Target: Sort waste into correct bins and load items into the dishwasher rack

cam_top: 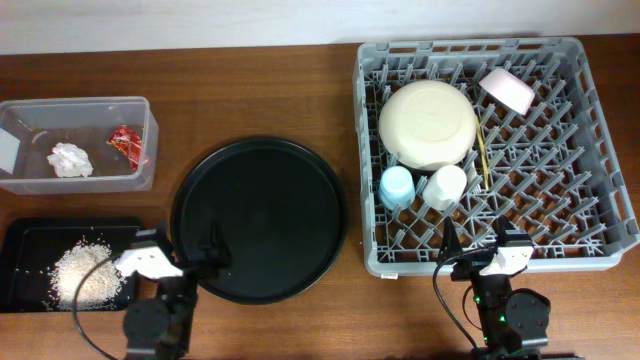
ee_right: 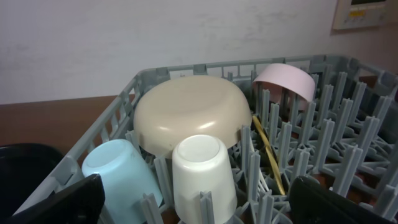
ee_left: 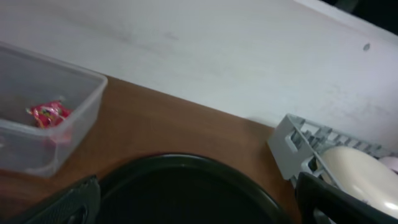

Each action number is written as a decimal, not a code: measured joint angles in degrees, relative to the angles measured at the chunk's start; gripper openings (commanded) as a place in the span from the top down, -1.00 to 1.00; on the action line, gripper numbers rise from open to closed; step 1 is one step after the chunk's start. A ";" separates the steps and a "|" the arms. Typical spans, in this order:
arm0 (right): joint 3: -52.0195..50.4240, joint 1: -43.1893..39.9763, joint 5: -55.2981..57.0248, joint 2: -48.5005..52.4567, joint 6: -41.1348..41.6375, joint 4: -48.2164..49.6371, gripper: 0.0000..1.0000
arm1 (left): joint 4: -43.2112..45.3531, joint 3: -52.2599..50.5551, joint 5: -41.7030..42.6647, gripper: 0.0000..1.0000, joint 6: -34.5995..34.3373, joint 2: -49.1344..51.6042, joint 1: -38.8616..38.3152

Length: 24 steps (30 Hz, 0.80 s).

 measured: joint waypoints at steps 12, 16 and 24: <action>0.00 0.00 0.00 0.00 0.04 -0.02 -0.96 | -1.68 -9.81 -2.05 -0.99 8.39 -11.34 -5.68; 0.00 0.00 0.00 0.00 0.00 -0.02 -0.96 | -1.70 -9.81 -2.12 -0.99 16.44 -11.32 -5.88; 0.00 0.00 0.00 0.00 0.04 -0.02 -0.96 | -1.70 -9.81 -2.12 -0.99 19.41 -11.34 -5.88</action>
